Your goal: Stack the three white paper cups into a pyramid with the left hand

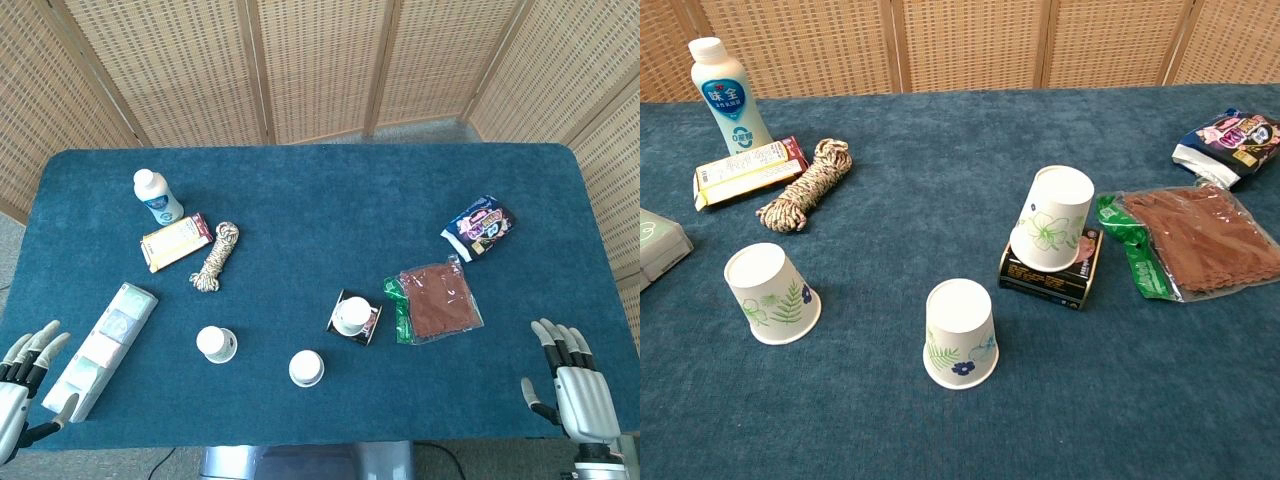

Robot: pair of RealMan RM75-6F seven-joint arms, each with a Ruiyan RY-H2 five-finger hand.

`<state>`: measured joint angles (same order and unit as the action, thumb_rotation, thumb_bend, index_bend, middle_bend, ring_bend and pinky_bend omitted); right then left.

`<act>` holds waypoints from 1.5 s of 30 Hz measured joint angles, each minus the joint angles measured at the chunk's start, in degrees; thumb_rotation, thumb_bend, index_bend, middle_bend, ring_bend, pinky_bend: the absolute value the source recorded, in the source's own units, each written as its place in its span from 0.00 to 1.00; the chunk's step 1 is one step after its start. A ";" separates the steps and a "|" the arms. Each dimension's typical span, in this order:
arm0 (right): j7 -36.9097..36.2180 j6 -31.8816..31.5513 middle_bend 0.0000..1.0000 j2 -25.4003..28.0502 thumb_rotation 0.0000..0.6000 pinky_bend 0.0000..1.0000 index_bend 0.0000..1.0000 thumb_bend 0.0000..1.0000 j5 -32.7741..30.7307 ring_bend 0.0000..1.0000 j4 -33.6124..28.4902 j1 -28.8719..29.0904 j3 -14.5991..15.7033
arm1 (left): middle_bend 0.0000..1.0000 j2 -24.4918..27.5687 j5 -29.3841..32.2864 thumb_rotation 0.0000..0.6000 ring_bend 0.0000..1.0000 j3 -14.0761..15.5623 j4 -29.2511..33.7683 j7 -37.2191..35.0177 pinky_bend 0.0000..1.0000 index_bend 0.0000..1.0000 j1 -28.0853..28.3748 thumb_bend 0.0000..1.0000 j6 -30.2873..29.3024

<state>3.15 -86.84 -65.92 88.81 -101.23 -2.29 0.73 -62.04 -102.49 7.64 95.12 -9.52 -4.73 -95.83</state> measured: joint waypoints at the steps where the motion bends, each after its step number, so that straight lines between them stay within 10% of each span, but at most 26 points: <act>1: 0.03 0.03 0.00 -0.01 1.00 0.00 0.00 0.45 -0.09 0.00 0.00 0.01 -0.03 | 0.00 0.02 -0.01 1.00 0.00 0.00 0.05 0.02 0.00 0.00 0.06 0.43 0.09; 45: -0.67 -0.87 0.00 0.37 1.00 0.00 0.00 0.45 -0.50 0.00 -0.39 -0.83 0.05 | 0.00 1.79 1.40 1.00 0.00 -1.38 9.03 10.67 0.00 0.00 11.64 0.42 19.24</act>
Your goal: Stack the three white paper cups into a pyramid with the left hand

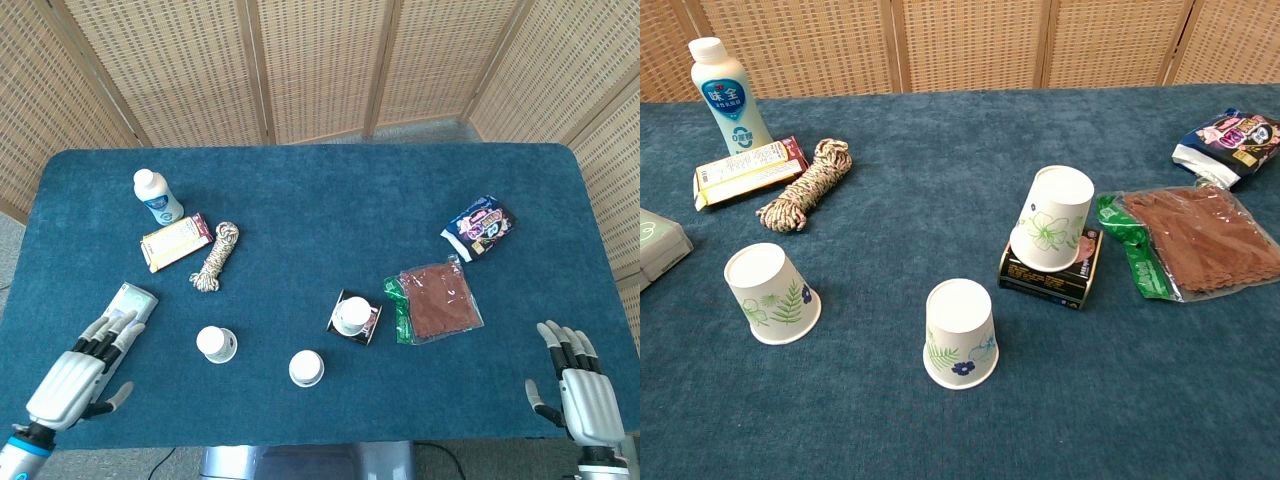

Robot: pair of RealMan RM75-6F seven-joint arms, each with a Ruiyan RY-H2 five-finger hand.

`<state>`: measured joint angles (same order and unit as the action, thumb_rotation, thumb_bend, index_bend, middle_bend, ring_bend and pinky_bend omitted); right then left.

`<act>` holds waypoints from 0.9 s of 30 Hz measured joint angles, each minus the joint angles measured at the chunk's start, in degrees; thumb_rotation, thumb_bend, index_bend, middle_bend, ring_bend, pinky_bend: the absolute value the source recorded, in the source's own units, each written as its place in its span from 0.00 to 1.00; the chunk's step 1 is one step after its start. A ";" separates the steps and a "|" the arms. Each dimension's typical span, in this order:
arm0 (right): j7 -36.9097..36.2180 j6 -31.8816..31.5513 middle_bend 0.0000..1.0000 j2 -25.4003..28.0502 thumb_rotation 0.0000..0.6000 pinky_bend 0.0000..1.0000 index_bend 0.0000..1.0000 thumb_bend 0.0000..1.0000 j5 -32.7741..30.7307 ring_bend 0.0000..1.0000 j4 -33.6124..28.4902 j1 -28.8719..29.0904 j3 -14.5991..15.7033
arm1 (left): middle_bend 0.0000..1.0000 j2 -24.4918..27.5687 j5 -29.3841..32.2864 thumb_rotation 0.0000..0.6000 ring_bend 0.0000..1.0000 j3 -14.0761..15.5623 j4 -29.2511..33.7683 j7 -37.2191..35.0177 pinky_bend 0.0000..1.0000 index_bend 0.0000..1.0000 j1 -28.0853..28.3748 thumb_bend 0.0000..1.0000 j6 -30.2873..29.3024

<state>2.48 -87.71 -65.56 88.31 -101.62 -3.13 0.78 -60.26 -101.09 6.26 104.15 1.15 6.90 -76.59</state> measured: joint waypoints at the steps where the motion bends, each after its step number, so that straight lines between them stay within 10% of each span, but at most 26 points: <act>1: -0.03 -0.04 0.00 0.08 1.00 0.00 0.00 0.45 -0.01 0.00 0.01 -0.04 0.01 | 0.00 -0.21 0.25 1.00 0.00 -0.13 0.29 0.50 0.00 0.00 0.54 0.42 0.91; 27: -0.35 0.40 0.00 0.30 1.00 0.00 0.00 0.45 -2.77 0.00 0.22 -0.32 -0.97 | 0.00 -11.23 12.55 1.00 0.00 -4.83 -1.23 7.53 0.00 0.00 11.99 0.42 17.40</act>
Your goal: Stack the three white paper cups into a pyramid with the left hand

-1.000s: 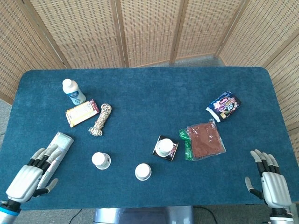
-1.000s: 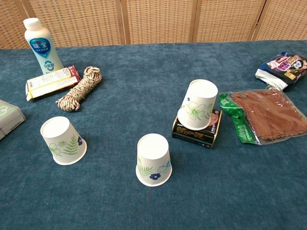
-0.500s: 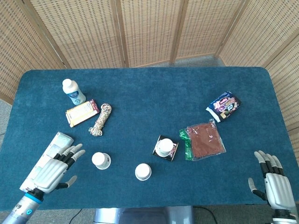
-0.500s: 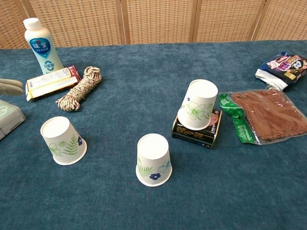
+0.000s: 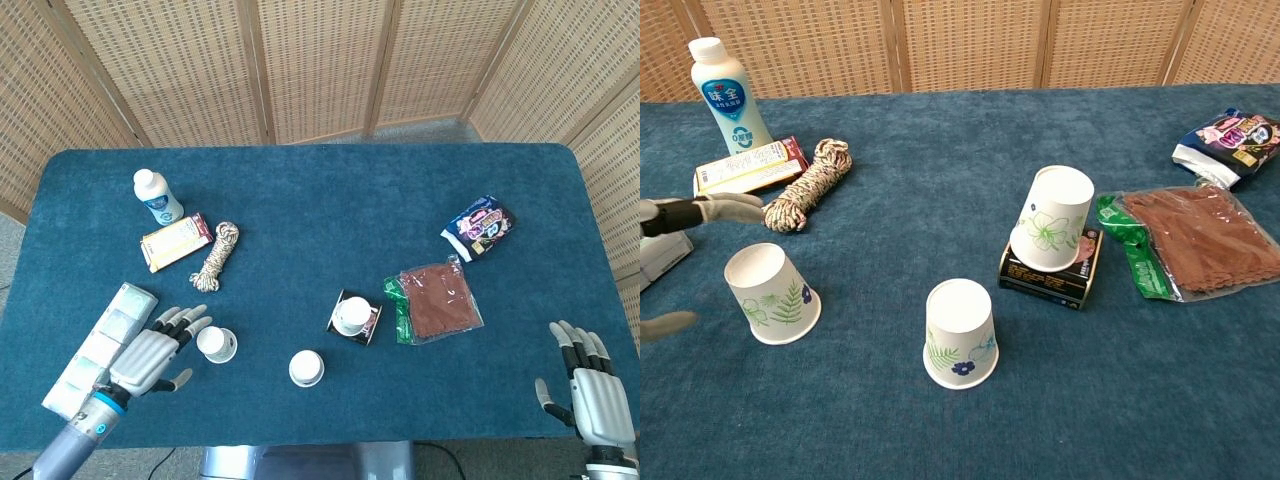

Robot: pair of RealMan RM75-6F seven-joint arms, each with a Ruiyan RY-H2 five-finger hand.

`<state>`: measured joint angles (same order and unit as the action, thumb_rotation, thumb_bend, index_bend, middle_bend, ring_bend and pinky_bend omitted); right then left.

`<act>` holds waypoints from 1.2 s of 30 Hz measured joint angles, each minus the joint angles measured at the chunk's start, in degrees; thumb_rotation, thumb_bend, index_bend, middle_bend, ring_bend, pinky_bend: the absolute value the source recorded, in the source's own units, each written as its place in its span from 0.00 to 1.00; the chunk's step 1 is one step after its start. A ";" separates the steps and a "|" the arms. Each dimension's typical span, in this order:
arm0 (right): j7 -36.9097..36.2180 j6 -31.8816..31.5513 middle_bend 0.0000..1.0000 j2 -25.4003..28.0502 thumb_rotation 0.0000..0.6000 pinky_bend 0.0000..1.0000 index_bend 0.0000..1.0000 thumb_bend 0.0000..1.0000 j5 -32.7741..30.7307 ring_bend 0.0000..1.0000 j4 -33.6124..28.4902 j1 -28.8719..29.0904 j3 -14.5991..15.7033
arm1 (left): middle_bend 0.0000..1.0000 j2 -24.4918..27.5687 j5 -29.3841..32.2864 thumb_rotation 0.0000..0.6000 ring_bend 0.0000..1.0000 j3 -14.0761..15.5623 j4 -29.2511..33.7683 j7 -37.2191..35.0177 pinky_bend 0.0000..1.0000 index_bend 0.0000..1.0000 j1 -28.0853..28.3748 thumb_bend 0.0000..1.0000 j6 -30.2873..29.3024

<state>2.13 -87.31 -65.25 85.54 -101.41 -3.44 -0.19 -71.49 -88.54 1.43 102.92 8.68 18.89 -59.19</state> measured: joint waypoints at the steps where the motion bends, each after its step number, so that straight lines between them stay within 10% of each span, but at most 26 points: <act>1: 0.01 0.06 0.00 -0.01 1.00 0.00 0.00 0.45 -0.10 0.00 0.01 0.01 -0.02 | 0.00 -0.43 0.46 1.00 0.00 -0.12 -0.28 -0.06 0.00 0.00 0.40 0.42 0.54; 36: 1.07 0.80 0.00 -0.13 1.00 0.00 0.00 0.45 -1.53 0.00 -0.40 0.12 -0.38 | 0.33 -8.01 1.98 1.00 0.42 -1.04 -7.14 -6.78 0.52 0.33 6.57 0.42 0.89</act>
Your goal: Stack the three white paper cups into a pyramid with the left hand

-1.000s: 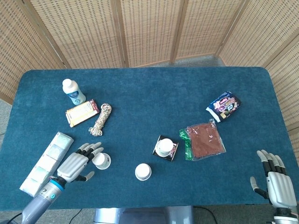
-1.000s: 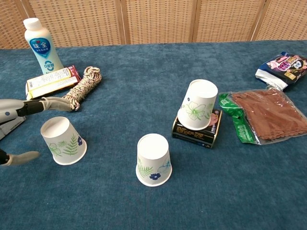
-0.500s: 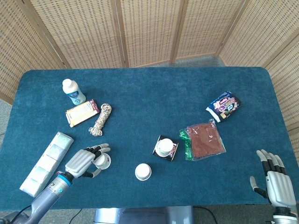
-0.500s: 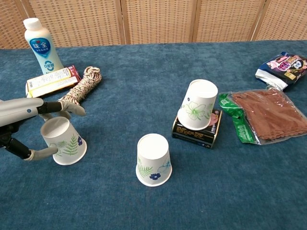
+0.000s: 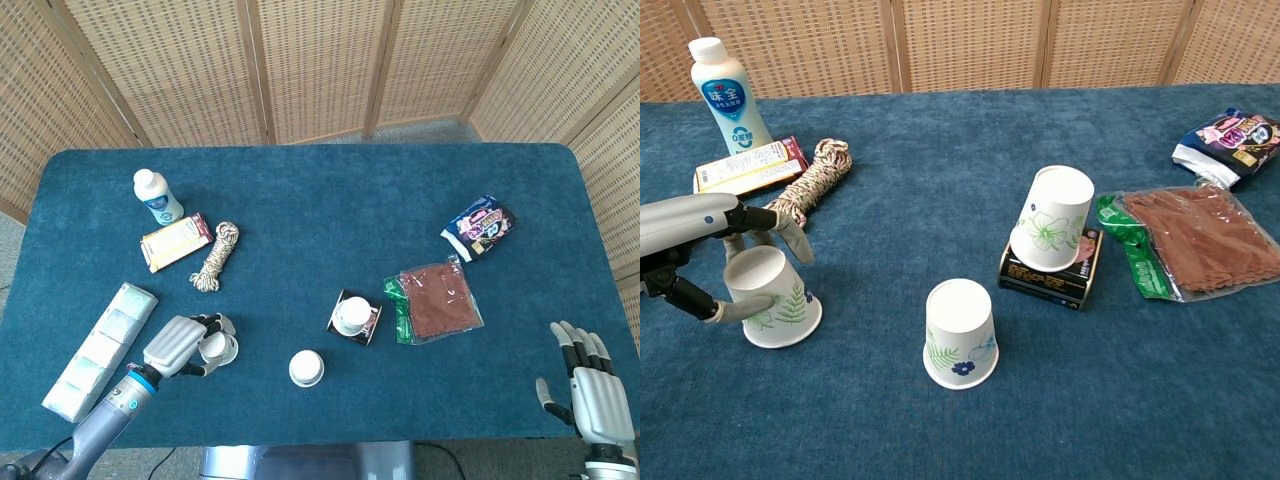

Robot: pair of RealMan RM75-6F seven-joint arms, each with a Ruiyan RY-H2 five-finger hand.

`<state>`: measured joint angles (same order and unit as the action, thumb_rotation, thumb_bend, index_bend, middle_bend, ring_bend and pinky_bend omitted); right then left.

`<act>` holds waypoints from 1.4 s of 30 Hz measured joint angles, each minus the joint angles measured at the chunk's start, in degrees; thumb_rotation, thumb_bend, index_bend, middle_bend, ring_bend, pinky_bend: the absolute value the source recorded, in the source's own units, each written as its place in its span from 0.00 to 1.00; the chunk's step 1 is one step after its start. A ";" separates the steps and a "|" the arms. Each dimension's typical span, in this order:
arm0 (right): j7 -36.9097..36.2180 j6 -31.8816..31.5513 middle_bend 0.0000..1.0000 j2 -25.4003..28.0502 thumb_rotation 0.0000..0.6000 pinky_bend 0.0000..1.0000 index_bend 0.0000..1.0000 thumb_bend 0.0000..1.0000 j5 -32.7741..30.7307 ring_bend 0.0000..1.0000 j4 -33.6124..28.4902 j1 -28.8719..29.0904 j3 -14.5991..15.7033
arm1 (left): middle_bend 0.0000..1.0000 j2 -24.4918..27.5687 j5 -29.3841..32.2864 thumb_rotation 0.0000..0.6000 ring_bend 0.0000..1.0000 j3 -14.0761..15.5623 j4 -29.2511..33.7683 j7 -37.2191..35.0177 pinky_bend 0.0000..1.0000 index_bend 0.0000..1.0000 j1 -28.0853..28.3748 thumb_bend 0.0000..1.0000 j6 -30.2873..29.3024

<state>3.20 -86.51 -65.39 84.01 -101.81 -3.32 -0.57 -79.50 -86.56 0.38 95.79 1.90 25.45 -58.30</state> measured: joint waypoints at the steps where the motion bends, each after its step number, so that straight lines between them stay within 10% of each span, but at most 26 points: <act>1: -0.04 0.00 0.00 0.00 1.00 0.00 0.00 0.45 -0.01 0.00 0.01 -0.01 0.00 | 0.32 0.03 -0.25 1.00 0.42 0.02 0.18 -0.16 0.52 0.33 0.10 0.42 -0.20; 42: -4.74 -1.93 0.00 1.25 1.00 0.00 0.00 0.45 0.81 0.00 2.00 -1.75 0.52 | 0.30 -9.10 1.57 1.00 0.40 0.01 2.20 7.52 0.49 0.31 6.44 0.42 3.49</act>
<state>-1.54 -88.45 -64.14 84.82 -99.81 -5.07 -0.05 -88.61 -84.99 0.39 97.98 9.42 31.90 -54.81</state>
